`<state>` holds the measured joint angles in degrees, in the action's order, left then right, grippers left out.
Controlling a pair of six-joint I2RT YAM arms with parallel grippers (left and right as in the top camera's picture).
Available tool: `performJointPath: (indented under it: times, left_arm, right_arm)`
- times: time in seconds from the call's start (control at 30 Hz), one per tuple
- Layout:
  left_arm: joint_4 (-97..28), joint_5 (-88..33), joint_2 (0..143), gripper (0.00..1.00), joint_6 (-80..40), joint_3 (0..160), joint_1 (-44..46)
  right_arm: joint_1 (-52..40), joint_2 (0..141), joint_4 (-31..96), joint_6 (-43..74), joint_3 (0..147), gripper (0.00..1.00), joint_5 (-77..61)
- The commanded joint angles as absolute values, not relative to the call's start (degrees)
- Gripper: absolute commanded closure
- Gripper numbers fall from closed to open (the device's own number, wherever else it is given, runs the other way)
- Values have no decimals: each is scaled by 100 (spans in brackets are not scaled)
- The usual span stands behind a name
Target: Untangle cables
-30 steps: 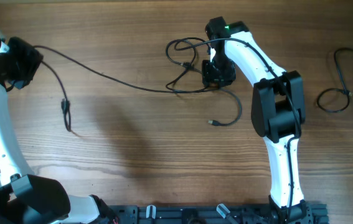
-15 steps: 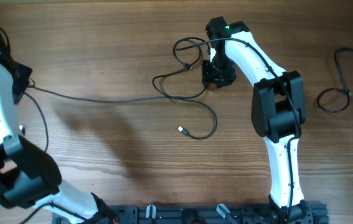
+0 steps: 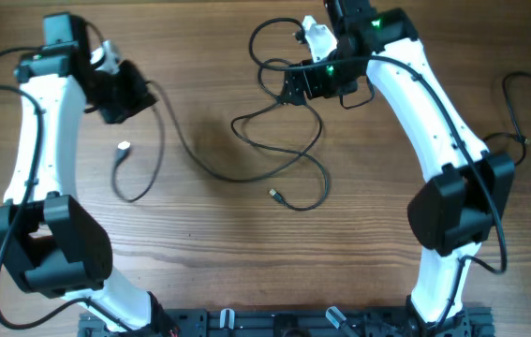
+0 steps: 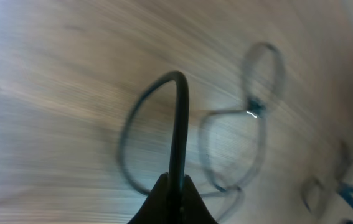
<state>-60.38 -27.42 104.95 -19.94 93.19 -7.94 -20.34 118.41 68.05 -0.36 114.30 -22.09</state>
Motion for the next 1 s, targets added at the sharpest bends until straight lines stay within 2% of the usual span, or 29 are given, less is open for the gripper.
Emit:
performJointPath:
  times: [0.0, 0.17, 0.4, 0.47, 0.67, 0.7, 0.87, 0.97]
  left_arm:
    - [-5747, -4021, 10457, 96, -1848, 9376, -587]
    - [-5478, -4117, 10460, 96, -2408, 9376, -655]
    - [-4923, -5478, 10460, 96, -2403, 9376, -611]
    - [-4759, -5813, 10460, 96, -2408, 9376, -611]
    - [-4731, -5830, 10460, 96, -2447, 9376, -611]
    - [-4731, -5824, 10460, 96, -2445, 9376, -611]
    - [-4733, -5553, 10460, 96, -2445, 9376, -611]
    - [-4737, -5448, 10460, 96, -2445, 9376, -611]
  right_arm:
    - [-2364, 11970, 6777, -434, 11362, 15, -2410]
    - [-2633, 11970, 6455, -495, 10965, 23, -2394]
    - [-2945, 11970, 5686, -757, 9961, 32, -2563]
    - [-3041, 11972, 5325, -746, 9686, 36, -2563]
    - [-3247, 11992, 3907, -569, 8890, 48, -2528]
    - [-3247, 11994, 3636, -410, 8705, 53, -2469]
    - [-3247, 12081, 3111, -126, 8333, 67, -2270]
    - [-3245, 12081, 3068, 64, 8335, 82, -2270]
